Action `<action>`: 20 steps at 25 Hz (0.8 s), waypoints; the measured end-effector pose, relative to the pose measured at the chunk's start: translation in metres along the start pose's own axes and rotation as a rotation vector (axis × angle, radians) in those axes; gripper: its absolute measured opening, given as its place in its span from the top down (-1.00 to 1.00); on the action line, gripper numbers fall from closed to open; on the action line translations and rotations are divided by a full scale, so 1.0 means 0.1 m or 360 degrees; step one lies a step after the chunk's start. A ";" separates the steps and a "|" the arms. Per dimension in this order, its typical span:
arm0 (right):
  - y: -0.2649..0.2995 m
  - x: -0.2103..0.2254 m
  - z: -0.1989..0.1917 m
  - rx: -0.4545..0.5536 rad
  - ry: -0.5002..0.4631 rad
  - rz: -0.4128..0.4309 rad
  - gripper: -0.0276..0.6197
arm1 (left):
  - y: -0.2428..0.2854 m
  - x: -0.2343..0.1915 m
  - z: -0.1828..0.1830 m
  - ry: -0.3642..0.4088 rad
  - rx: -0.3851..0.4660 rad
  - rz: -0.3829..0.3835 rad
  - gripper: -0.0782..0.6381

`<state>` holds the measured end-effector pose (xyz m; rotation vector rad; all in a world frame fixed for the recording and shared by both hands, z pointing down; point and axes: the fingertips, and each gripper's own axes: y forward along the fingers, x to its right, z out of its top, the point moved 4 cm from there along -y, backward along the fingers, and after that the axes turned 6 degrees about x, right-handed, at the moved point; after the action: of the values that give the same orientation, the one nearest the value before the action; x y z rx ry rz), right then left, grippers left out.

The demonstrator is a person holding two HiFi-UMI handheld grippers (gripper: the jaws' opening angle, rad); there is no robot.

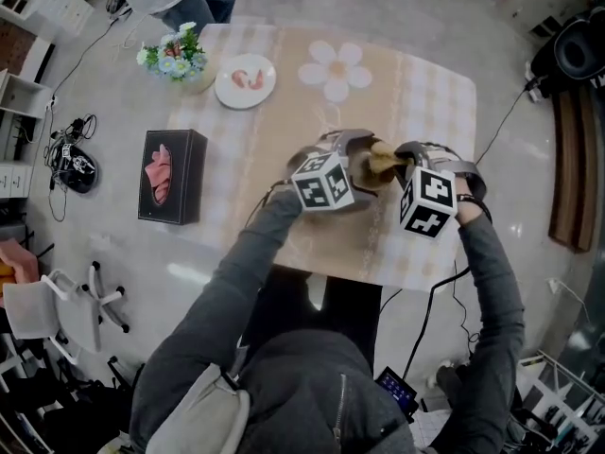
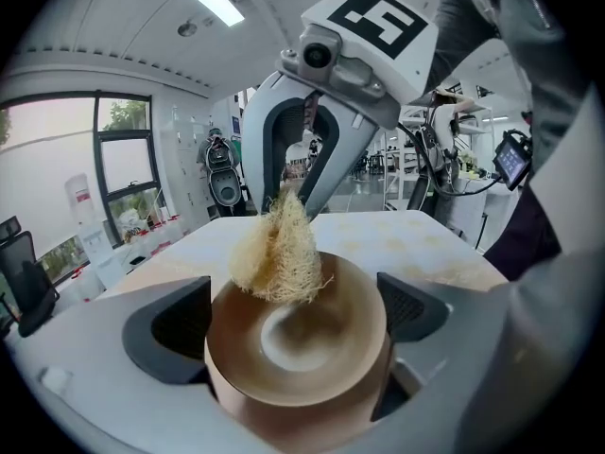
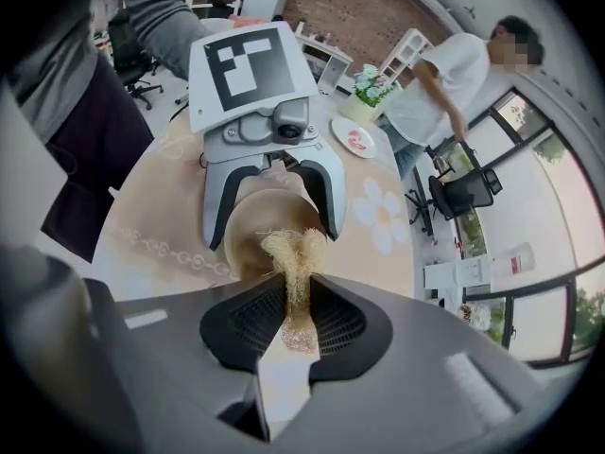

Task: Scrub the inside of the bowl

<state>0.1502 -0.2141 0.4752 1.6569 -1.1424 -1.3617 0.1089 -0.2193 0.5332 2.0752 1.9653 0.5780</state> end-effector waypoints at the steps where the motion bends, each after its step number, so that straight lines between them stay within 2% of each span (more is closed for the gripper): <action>1: 0.04 0.00 0.02 -0.0013 -0.0037 0.0010 0.69 | 0.00 0.00 -0.01 -0.0001 0.0002 0.0001 -0.77; 12: 0.25 -0.08 0.02 -0.0261 -0.0447 -0.0005 0.69 | -0.01 0.01 0.01 0.0001 0.0067 0.0017 -0.75; 16: 0.28 -0.12 0.03 -0.0344 -0.0538 -0.0013 0.70 | -0.01 0.00 -0.01 0.0001 0.0096 0.0026 -0.75; 20: 0.28 -0.17 0.02 -0.0408 -0.0567 0.0016 0.70 | -0.01 0.00 0.00 0.0002 0.0116 0.0032 -0.74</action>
<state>0.1414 -0.2086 0.5062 1.2576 -1.1104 -1.7647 0.1077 -0.2192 0.5330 2.1398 1.9971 0.5191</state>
